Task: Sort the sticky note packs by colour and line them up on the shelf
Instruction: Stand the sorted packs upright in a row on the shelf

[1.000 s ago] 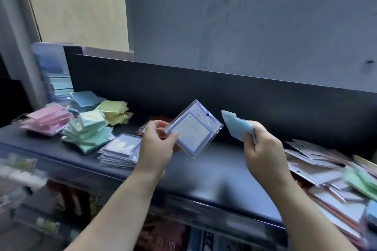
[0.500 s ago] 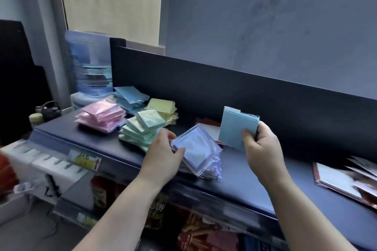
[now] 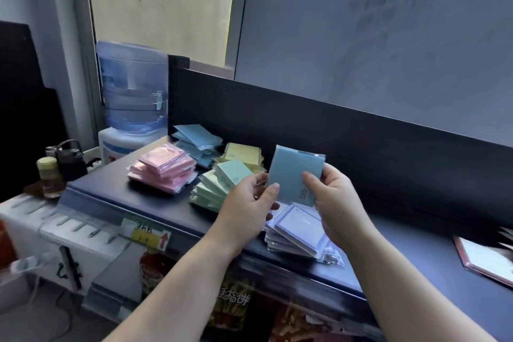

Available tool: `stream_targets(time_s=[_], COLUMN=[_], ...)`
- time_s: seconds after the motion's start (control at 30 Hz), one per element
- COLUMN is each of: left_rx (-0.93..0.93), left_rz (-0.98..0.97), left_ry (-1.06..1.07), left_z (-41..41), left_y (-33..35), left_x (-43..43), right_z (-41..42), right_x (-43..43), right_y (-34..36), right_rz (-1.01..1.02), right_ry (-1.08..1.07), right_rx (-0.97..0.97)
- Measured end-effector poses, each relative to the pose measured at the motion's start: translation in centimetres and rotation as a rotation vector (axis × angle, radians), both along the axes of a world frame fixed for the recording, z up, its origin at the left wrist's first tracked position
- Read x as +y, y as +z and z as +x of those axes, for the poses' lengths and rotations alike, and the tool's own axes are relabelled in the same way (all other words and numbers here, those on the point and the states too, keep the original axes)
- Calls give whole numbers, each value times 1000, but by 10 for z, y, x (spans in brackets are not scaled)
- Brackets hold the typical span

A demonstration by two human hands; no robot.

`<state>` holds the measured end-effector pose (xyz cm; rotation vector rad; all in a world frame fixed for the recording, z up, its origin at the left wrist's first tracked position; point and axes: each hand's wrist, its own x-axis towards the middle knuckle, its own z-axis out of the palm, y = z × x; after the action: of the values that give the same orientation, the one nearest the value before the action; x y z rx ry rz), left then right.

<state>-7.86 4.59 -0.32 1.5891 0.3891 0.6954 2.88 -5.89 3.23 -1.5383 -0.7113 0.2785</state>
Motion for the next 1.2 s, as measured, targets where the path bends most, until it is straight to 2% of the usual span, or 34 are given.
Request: stream_targets(time_s=[0.07, 0.17, 0.27, 0.43, 0.77, 0.8, 0.9, 1.0, 1.1, 1.2], left_rx=[-15, -48, -31, 171, 541, 616, 886, 1013, 942, 779], left_rz=[-67, -103, 9, 193, 92, 136, 448, 683, 791, 895], left_ry=[-17, 71, 244, 410, 445, 453, 493, 548, 504, 421], left_z=[-3, -8, -10, 4, 41, 42, 40, 44, 55, 67], left_y=[7, 22, 39, 59, 56, 55, 56, 62, 73, 83], left_x=[10, 34, 76, 147, 247, 251, 250, 240, 210, 163], right_z=[-4, -9, -9, -8, 2, 4, 10, 15, 18, 20], right_x=[16, 37, 51, 70, 92, 92, 89, 84, 75, 56], right_y=[3, 7, 9, 11, 5, 3, 2, 3, 5, 7], right_rz=[3, -24, -146, -254, -410, -436, -518, -595, -620, -661], right_ry=[54, 111, 83, 65, 66, 64, 58, 36, 1, -48], right_rx=[20, 21, -86, -200, -397, -423, -554, -748, -863, -909])
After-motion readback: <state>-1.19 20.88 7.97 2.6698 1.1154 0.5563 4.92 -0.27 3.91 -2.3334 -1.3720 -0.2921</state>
